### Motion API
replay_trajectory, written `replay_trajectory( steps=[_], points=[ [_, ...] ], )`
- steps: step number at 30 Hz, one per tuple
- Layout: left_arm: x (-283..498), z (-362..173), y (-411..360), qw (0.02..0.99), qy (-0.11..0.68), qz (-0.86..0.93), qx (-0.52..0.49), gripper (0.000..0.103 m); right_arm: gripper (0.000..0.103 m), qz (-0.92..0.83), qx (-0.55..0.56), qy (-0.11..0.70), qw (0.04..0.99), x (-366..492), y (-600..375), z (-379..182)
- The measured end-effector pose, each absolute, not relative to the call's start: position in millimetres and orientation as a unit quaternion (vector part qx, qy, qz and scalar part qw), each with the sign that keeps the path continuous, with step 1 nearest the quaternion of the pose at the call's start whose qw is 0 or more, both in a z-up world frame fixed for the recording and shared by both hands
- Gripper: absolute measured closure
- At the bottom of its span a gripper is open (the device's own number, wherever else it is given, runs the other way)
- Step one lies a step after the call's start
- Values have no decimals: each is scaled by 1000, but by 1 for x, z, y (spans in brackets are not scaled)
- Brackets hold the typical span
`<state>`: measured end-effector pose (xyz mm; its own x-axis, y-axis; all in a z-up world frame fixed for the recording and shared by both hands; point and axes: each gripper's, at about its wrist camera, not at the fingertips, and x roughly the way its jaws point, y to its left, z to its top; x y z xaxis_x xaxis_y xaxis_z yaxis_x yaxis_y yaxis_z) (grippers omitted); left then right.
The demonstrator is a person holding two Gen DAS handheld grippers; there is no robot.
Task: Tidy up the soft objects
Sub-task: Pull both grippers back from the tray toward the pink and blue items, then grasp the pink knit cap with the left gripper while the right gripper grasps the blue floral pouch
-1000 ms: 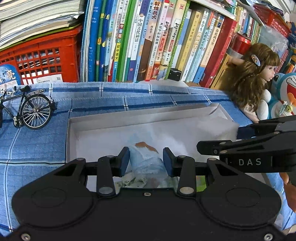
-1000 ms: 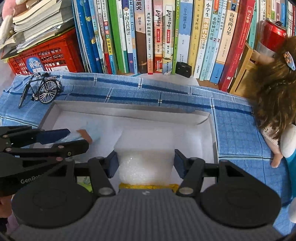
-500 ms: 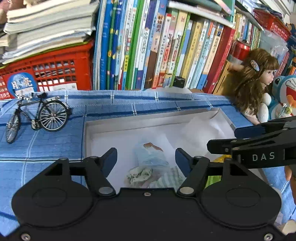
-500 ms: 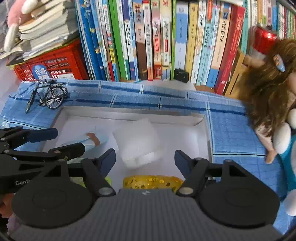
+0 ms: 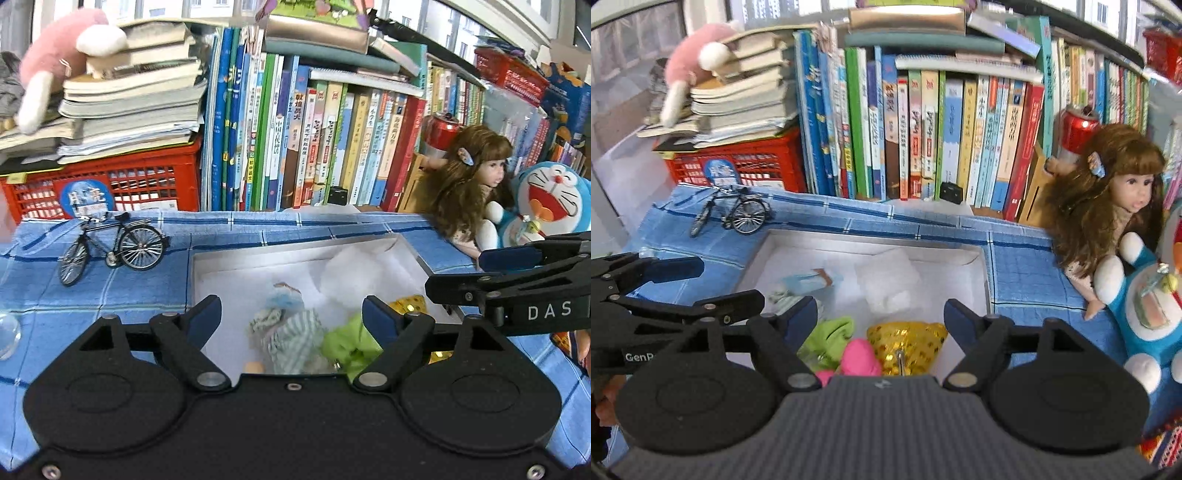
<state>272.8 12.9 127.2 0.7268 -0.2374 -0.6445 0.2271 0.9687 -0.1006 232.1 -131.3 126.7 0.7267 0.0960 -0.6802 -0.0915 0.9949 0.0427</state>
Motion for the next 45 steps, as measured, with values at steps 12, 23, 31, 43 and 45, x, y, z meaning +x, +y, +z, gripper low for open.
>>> replay_trajectory(
  steps=[12, 23, 31, 43, 45],
  points=[
    [166, 143, 19, 949, 291, -120, 25, 19, 18, 91, -36, 300, 949, 134, -109, 136],
    [86, 131, 32, 961, 241, -131, 22, 17, 16, 127, -55, 261, 955, 63, -96, 118],
    [46, 107, 68, 970, 226, -85, 8, 16, 16, 150, -81, 245, 954, 25, -84, 88],
    [40, 44, 102, 967, 253, -5, 27, 36, 30, 138, -182, 251, 941, 8, -55, 29],
    [44, 37, 104, 966, 258, 1, 22, 37, 32, 126, -207, 244, 939, 8, -50, 22]
  ],
)
